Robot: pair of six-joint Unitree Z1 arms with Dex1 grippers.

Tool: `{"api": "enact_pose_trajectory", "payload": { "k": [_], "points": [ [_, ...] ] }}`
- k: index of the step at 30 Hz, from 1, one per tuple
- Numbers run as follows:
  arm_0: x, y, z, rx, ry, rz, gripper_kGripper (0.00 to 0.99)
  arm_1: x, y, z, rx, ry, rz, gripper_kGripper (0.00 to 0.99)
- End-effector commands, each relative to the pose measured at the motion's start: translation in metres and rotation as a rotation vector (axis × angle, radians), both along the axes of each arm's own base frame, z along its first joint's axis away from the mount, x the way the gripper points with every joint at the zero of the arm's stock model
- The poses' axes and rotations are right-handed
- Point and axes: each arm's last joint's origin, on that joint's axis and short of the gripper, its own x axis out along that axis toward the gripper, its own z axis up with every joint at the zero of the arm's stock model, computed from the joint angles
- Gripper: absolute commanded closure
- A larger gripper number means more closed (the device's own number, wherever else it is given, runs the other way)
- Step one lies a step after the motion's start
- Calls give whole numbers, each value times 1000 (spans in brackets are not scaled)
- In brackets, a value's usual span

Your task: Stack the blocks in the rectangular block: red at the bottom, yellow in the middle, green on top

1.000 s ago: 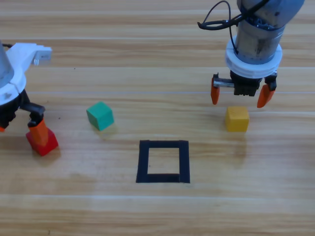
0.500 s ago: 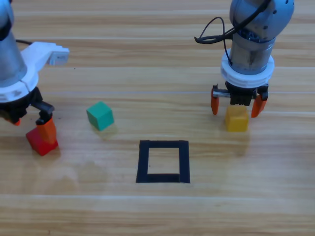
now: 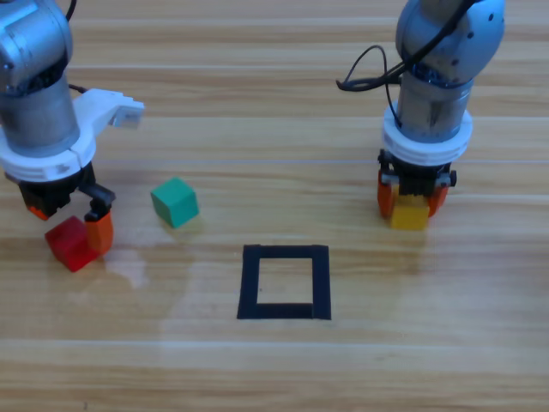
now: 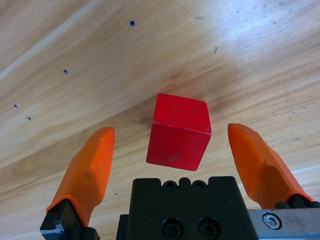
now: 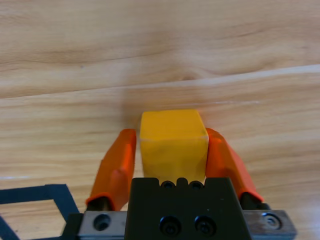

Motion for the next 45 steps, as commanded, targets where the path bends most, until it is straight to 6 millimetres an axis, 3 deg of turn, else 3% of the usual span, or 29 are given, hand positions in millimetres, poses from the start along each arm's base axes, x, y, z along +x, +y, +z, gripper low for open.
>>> {"api": "enact_pose_trajectory", "payload": {
  "k": [1,5,11,19,21,28,38,43,45],
  "points": [
    [2,-7,-19,33,53,-30,25,9,-8,-39,-38,86,0,763],
    [2,-7,-21,33,61,-29,30,7,-10,-23,-29,72,9,892],
    [2,-7,-25,35,77,-27,57,-6,-20,29,10,4,53,895],
    [3,-8,-29,25,90,-22,57,-40,-49,102,28,-121,94,896],
    [3,-8,-29,24,91,-22,54,-46,-53,112,40,-135,97,896],
    [4,-7,-35,11,115,-22,74,-52,-56,121,64,-138,114,896],
    [8,-1,-38,5,124,0,231,-54,-57,126,87,-140,111,896],
    [11,4,-36,1,116,14,491,-54,-57,126,87,-140,111,896],
    [11,4,-32,-5,103,18,643,-54,-57,126,87,-140,111,896]
  ]
}}
